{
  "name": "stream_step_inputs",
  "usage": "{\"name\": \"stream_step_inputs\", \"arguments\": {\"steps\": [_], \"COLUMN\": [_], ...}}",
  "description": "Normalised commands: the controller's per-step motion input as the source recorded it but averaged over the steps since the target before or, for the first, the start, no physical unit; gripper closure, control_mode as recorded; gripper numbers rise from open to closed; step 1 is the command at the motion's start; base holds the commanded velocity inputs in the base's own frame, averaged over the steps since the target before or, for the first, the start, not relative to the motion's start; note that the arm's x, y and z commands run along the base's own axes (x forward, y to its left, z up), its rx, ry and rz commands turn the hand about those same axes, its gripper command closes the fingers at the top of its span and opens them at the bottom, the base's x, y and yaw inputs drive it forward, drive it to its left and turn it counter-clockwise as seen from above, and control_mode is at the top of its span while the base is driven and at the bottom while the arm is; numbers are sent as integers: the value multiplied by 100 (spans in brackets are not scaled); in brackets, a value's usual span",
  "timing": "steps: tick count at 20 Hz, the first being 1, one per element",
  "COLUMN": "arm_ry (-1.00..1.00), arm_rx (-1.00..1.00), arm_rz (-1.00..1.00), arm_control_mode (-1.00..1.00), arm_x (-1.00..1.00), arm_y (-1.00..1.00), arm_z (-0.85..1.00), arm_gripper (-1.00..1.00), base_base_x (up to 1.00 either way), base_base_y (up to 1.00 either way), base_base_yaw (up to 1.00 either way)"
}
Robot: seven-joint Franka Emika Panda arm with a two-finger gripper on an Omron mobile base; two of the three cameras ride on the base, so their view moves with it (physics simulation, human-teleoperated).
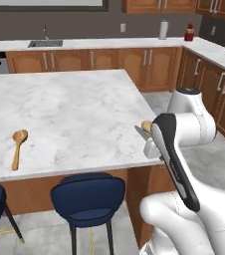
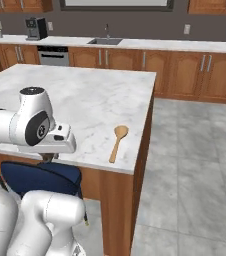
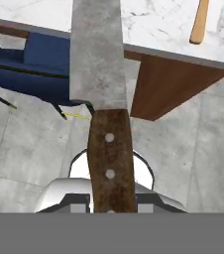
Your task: Pick up the metallic utensils from the counter and place them in the open drawer. Make sure not to pick up any wooden utensils.
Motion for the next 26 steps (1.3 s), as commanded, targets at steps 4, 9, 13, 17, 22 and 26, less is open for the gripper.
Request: {"name": "stream_step_inputs", "arguments": {"steps": [4,9,13,17,22,26], "arm_ry": [0,0,0,0,0,0], "arm_rx": [0,0,0,0,0,0], "arm_rz": [0,0,0,0,0,0], "arm_control_mode": [100,100,100,100,100,100], "arm_x": [0,0,0,0,0,0], "arm_y": [0,0,0,0,0,0], "arm_z": [0,0,0,0,0,0], "arm_gripper": [100,100,100,100,100,100], "base_base_x": [-100,-83,-49,-38,-7,28], "base_base_y": [-68,-87,-100,-100,-100,-96], "base_base_yaw": [-1,-9,-17,-25,-41,-32]}}
